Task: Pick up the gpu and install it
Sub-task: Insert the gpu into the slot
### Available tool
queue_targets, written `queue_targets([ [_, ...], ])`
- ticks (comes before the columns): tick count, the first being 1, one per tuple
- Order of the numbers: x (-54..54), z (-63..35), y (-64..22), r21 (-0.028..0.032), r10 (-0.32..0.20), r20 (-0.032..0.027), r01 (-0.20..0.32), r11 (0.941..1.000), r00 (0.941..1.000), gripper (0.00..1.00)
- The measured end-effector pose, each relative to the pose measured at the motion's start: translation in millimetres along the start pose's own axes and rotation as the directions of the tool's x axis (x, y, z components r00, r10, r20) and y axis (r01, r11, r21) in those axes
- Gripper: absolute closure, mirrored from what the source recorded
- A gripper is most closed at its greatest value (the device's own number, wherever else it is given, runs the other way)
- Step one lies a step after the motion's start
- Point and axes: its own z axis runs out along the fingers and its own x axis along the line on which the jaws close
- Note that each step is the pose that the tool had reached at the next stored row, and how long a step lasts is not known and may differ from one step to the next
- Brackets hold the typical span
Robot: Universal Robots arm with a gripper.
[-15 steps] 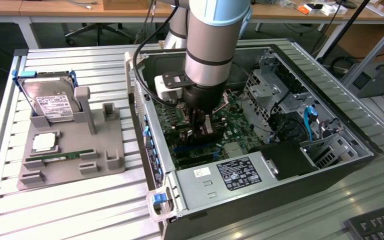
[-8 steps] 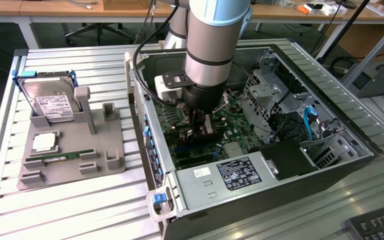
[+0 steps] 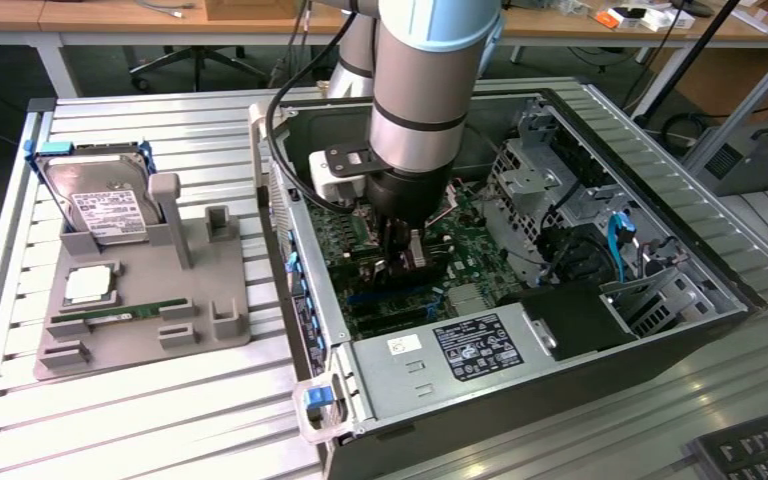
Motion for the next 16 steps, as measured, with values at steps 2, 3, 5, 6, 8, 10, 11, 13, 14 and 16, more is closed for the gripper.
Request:
queue_targets([
  [2,0.0,0.0,0.0,0.0,0.0,0.0,0.0,1.0,1.0,0.73],
  [3,0.0,0.0,0.0,0.0,0.0,-0.0001,0.0,1.0,1.0,0.73],
  [5,0.0,-0.1,0.0,0.0001,0.0,0.0,0.0,1.0,1.0,0.73],
  [6,0.0,-0.2,0.0,0.0001,0.0,0.0002,0.0,1.0,1.0,0.73],
  [8,0.1,-1.4,0.0,-0.0001,0.0,-0.0002,0.0,1.0,1.0,0.73],
  [10,0.1,-4.0,-0.2,0.0,0.0,0.0,0.0,1.0,1.0,0.73],
  [11,0.2,-5.5,-0.3,0.0,0.0,-0.0001,0.0,1.0,1.0,0.73],
  [13,0.2,-5.5,-0.3,0.0001,0.0,0.0001,0.0,1.0,1.0,0.73],
  [14,0.2,-5.5,-0.3,0.0001,0.0,0.0001,0.0,1.0,1.0,0.73],
  [16,0.1,-5.4,-0.3,0.0001,-0.003,0.0,0.003,1.0,1.0,0.73],
])
